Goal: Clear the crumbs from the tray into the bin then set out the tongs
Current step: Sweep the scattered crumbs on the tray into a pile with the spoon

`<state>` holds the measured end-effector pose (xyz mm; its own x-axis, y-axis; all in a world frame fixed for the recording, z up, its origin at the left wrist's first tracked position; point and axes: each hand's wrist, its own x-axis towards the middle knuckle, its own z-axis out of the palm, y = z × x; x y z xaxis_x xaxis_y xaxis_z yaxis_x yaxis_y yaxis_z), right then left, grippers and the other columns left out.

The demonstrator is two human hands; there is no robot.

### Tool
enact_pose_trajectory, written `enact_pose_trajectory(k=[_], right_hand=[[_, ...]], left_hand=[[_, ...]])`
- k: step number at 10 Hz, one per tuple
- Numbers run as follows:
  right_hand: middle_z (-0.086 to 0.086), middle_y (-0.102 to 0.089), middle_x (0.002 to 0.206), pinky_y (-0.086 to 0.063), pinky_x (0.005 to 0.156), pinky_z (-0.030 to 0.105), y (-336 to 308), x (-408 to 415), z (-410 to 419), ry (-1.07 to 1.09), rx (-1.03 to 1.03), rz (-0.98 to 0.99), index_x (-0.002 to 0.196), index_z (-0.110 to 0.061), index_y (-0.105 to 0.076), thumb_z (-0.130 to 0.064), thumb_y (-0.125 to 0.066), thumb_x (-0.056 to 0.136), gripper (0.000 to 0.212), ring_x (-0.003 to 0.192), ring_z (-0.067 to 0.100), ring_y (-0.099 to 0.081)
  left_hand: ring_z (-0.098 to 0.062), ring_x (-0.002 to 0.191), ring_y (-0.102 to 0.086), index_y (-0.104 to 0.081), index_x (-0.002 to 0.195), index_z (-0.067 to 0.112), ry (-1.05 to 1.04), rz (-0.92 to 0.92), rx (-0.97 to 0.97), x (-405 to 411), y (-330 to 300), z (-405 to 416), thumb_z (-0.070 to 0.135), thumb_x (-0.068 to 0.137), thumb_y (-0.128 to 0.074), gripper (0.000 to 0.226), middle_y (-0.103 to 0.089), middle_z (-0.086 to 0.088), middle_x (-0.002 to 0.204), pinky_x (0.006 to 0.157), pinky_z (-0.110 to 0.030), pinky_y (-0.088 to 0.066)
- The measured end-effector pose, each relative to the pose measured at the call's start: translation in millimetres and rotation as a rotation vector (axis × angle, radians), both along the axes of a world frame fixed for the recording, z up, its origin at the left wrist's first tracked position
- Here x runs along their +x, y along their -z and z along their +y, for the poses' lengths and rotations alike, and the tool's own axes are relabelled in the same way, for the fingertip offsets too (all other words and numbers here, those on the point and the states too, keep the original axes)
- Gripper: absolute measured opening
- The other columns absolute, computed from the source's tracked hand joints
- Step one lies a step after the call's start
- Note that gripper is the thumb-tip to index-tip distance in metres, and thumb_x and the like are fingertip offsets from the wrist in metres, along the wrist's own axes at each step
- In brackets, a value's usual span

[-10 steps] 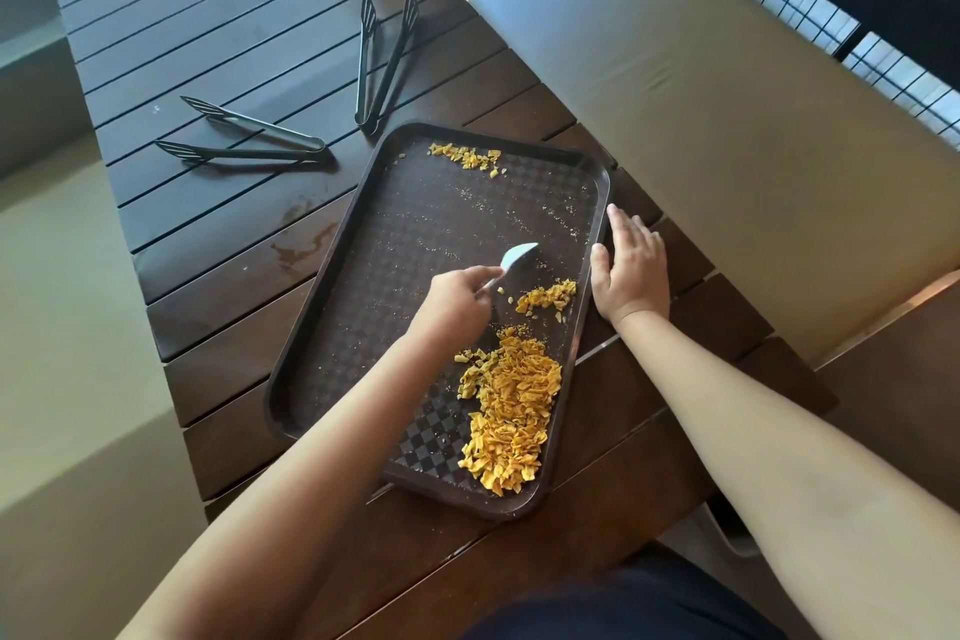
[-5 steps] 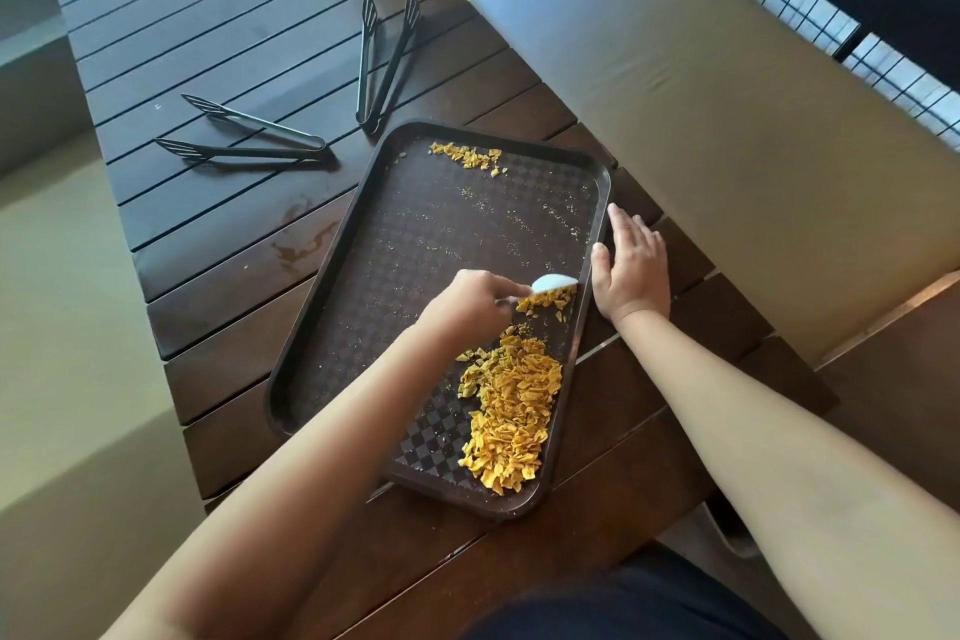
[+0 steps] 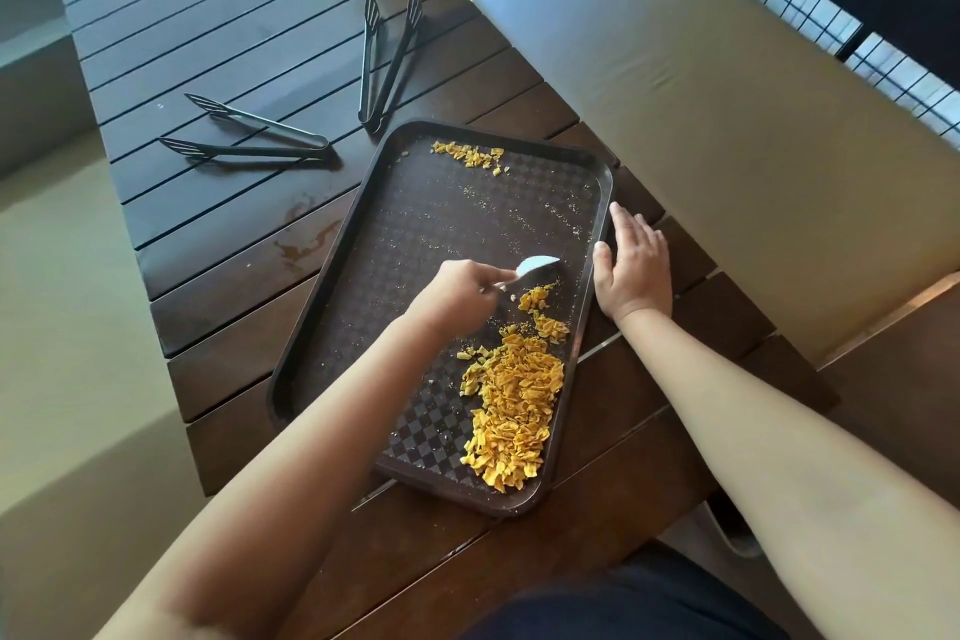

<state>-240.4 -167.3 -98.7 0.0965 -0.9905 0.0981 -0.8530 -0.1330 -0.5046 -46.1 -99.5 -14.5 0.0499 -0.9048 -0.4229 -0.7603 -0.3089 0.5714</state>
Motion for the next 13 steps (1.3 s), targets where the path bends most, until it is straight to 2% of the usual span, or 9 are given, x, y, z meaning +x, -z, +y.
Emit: enact_pose_trajectory(k=[1,2,3,4,5,7,9,11,13], right_hand=[[0.015,-0.044,0.142,-0.018,0.112,0.041,0.1,0.3,0.3,0.002,-0.002,0.003,0.141,-0.009,-0.037,-0.034,-0.033,0.086,0.06,0.135,0.03,-0.034],[0.014,-0.044,0.142,-0.018,0.113,0.041,0.1,-0.1,0.2,0.005,0.001,0.001,0.141,-0.009,-0.037,-0.034,-0.033,0.086,0.06,0.135,0.03,-0.034],[0.015,-0.045,0.141,-0.018,0.112,0.042,0.2,0.3,0.1,0.005,-0.003,-0.004,0.14,-0.009,-0.038,-0.036,-0.031,0.085,0.062,0.134,0.031,-0.035],[0.015,-0.045,0.141,-0.018,0.112,0.042,0.0,0.7,0.4,0.004,-0.005,-0.008,0.14,-0.008,-0.038,-0.037,-0.029,0.085,0.063,0.134,0.032,-0.035],[0.015,-0.044,0.141,-0.017,0.113,0.041,0.0,0.1,0.2,0.006,-0.003,-0.009,0.14,-0.008,-0.038,-0.033,-0.032,0.086,0.06,0.134,0.031,-0.034],[0.015,-0.044,0.141,-0.018,0.112,0.042,-0.6,0.6,0.6,0.005,-0.008,-0.009,0.14,-0.008,-0.038,-0.032,-0.034,0.086,0.06,0.134,0.031,-0.035],[0.014,-0.043,0.143,-0.016,0.113,0.04,-1.0,0.4,0.5,0.005,0.004,0.0,0.141,-0.009,-0.037,-0.034,-0.032,0.086,0.06,0.135,0.03,-0.033],[0.014,-0.043,0.143,-0.017,0.113,0.042,-0.1,0.7,1.1,-0.002,0.0,-0.002,0.141,-0.009,-0.038,-0.034,-0.032,0.087,0.06,0.135,0.03,-0.033],[0.015,-0.043,0.142,-0.017,0.113,0.041,-0.5,0.1,0.1,0.003,0.004,-0.004,0.141,-0.009,-0.037,-0.034,-0.032,0.086,0.06,0.135,0.031,-0.033]], left_hand=[[-0.006,0.062,-0.063,-0.067,0.116,0.025,0.1,-0.027,0.059,1.3,-6.8,6.7,0.014,0.092,-0.051,0.03,-0.067,0.003,0.117,0.056,-0.018,-0.049],[0.007,0.069,-0.058,-0.069,0.114,0.024,0.165,-0.038,0.109,3.7,-11.2,13.3,0.017,0.091,-0.053,0.028,-0.067,0.007,0.115,0.052,-0.006,-0.039],[-0.001,0.04,-0.045,-0.069,0.111,0.024,0.023,0.047,0.058,6.8,-9.1,21.2,0.016,0.091,-0.054,0.027,-0.069,0.005,0.096,0.039,-0.007,-0.031],[-0.001,0.034,-0.037,-0.068,0.113,0.023,-0.193,0.086,-0.026,12.6,-2.0,24.0,0.014,0.091,-0.052,0.028,-0.07,0.002,0.093,0.037,-0.012,-0.033],[-0.002,0.032,-0.036,-0.068,0.113,0.023,-0.324,0.08,-0.03,18.5,6.2,30.0,0.01,0.091,-0.05,0.031,-0.071,-0.001,0.102,0.035,-0.015,-0.033],[-0.005,0.041,-0.034,-0.071,0.107,0.024,-0.154,0.157,0.172,16.2,1.0,47.3,0.017,0.091,-0.057,0.023,-0.068,0.007,0.091,0.036,-0.014,-0.033],[-0.002,0.037,-0.035,-0.068,0.114,0.022,-0.344,0.135,-0.051,17.5,5.0,30.0,0.009,0.091,-0.051,0.031,-0.072,-0.002,0.099,0.036,-0.015,-0.034],[-0.01,0.049,-0.042,-0.066,0.116,0.024,-0.21,0.045,-0.02,14.7,9.4,15.4,0.013,0.092,-0.052,0.03,-0.067,-0.002,0.111,0.045,-0.021,-0.041],[0.001,0.041,-0.043,-0.071,0.107,0.022,0.025,0.085,0.14,11.6,-0.9,31.3,0.017,0.089,-0.059,0.022,-0.065,0.012,0.081,0.04,-0.01,-0.031]])
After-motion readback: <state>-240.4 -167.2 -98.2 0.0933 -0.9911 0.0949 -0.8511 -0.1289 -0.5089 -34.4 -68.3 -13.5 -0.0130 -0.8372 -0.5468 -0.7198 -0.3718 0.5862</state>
